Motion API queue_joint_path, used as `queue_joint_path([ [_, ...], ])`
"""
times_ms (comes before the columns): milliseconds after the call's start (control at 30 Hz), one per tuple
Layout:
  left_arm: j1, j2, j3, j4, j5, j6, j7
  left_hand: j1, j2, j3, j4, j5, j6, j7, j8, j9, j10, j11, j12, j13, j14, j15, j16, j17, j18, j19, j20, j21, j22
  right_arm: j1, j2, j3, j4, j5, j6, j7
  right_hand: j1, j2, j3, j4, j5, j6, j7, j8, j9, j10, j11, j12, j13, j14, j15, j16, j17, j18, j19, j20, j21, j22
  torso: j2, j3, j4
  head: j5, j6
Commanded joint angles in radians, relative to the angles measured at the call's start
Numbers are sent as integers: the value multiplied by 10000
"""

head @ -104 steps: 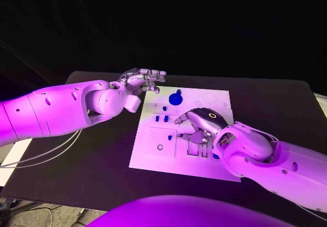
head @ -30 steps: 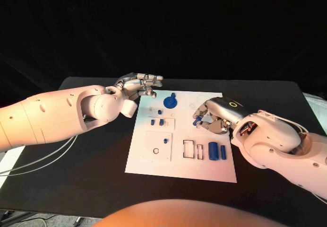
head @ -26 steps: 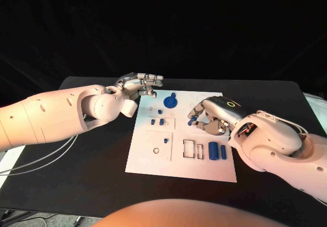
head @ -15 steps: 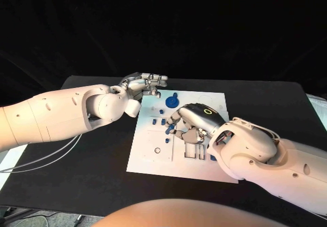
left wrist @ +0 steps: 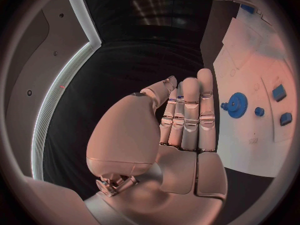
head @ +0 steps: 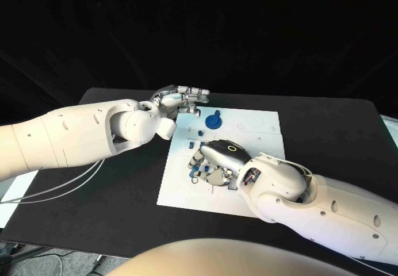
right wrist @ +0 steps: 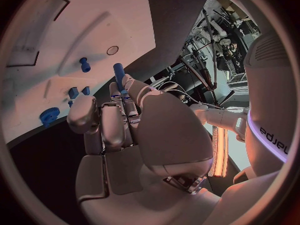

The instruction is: Assemble the parts on the task board

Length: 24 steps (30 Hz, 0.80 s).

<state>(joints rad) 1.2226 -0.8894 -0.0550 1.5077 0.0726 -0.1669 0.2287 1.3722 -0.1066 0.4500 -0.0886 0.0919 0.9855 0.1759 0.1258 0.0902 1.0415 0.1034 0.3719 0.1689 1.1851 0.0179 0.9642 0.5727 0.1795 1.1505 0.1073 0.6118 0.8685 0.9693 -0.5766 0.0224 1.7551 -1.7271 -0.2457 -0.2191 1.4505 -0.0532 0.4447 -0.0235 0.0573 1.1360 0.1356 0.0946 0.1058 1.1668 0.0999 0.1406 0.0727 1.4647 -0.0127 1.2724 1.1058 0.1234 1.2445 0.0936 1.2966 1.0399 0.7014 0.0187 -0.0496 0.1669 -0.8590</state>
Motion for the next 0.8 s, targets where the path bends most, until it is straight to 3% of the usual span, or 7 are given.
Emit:
queue_joint_path([
  [33,3,20,7,9,-32,178,148,30,46,-60,-24,59,-47,-9,-4,-17,-75,-25,35,15,-76,-25,29,-16,31,-13,63,-65,-14,-35,69,-10,-47,-30,345,212,-19,-38,124,-75,29,-1,56,-63,1,338,-279,-3,8,309,26,20,-18,-145,-51,15,1,-29,4,7,-6,31,-44],
  [800,3,46,6,-18,-32,223,133,20,60,-64,-14,60,-50,-6,1,-18,-83,-23,48,17,-81,-21,33,-22,29,-14,66,-69,-15,-64,260,-91,-470,-284,915,-115,-63,-38,138,-73,28,-5,66,-71,2,336,-268,-25,9,300,36,-1,-53,-139,-77,25,-12,-58,2,5,-6,36,-108],
])
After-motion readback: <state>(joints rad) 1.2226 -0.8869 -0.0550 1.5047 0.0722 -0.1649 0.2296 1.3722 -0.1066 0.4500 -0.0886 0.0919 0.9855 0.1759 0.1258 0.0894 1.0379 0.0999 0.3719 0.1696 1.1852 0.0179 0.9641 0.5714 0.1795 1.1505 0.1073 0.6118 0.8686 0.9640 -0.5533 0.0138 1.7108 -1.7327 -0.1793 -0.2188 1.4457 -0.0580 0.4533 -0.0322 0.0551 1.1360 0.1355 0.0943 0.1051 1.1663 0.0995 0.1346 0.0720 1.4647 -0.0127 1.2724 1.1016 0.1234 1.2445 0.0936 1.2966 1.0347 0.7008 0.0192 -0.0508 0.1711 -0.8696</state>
